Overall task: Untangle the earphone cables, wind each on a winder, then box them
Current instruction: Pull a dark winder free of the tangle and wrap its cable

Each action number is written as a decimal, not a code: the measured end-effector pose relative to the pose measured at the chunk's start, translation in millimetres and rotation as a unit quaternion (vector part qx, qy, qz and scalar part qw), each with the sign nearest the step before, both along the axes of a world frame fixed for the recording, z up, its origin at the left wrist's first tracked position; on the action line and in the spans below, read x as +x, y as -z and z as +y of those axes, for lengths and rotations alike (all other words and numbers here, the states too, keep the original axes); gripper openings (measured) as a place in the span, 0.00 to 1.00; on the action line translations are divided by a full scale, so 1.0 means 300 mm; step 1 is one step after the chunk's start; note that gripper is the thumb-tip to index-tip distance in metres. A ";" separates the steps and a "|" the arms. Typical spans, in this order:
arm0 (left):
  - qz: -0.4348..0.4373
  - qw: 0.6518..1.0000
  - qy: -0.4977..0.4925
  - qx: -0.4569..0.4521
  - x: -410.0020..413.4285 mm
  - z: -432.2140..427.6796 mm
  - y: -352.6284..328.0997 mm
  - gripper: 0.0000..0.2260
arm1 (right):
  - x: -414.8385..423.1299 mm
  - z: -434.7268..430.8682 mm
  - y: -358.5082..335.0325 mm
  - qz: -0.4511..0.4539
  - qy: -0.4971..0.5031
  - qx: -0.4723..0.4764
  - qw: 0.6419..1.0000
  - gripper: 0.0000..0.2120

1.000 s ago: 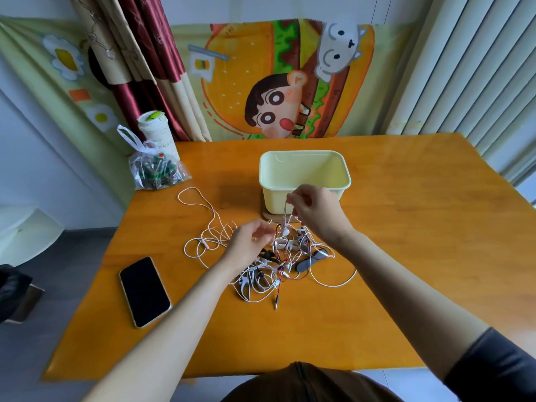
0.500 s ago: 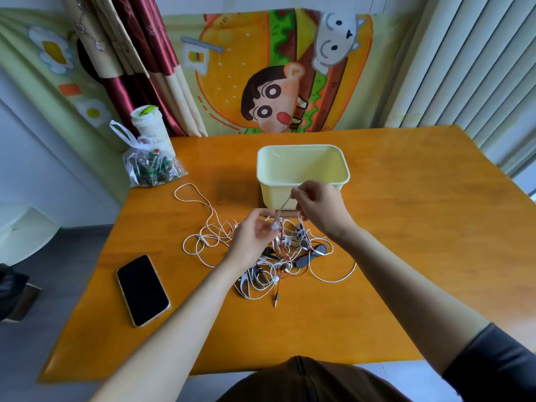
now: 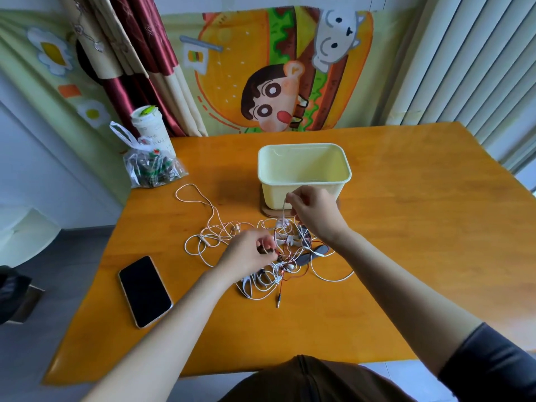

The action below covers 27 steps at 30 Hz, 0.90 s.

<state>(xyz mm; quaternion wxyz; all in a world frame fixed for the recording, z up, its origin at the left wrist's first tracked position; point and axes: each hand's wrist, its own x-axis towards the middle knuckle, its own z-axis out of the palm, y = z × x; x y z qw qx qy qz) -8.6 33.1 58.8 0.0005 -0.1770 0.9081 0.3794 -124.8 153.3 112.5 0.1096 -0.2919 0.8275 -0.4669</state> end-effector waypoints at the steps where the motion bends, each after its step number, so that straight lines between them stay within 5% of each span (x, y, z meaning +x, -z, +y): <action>1: -0.044 0.999 0.027 -0.005 0.006 -0.001 0.012 0.08 | 0.000 -0.003 -0.002 0.002 -0.003 0.001 1.000 0.10; 4: -0.009 0.999 -0.040 0.034 -0.001 0.004 0.003 0.19 | 0.001 -0.006 -0.006 0.018 -0.012 0.018 1.000 0.11; 8: 0.126 0.983 -0.081 0.109 -0.047 0.013 -0.070 0.19 | 0.006 -0.004 -0.011 0.019 -0.032 0.028 0.999 0.11; 13: 0.113 0.986 -0.034 0.119 -0.081 0.018 -0.088 0.05 | 0.006 -0.008 -0.020 0.043 -0.046 0.046 0.997 0.12; 23: 0.031 0.994 -0.038 0.102 -0.048 -0.020 -0.043 0.08 | -0.008 0.008 0.015 0.054 -0.003 0.051 0.997 0.10; 27: 0.044 0.980 -0.039 0.188 -0.011 -0.023 0.006 0.01 | -0.013 0.008 0.009 0.056 0.016 0.055 0.997 0.11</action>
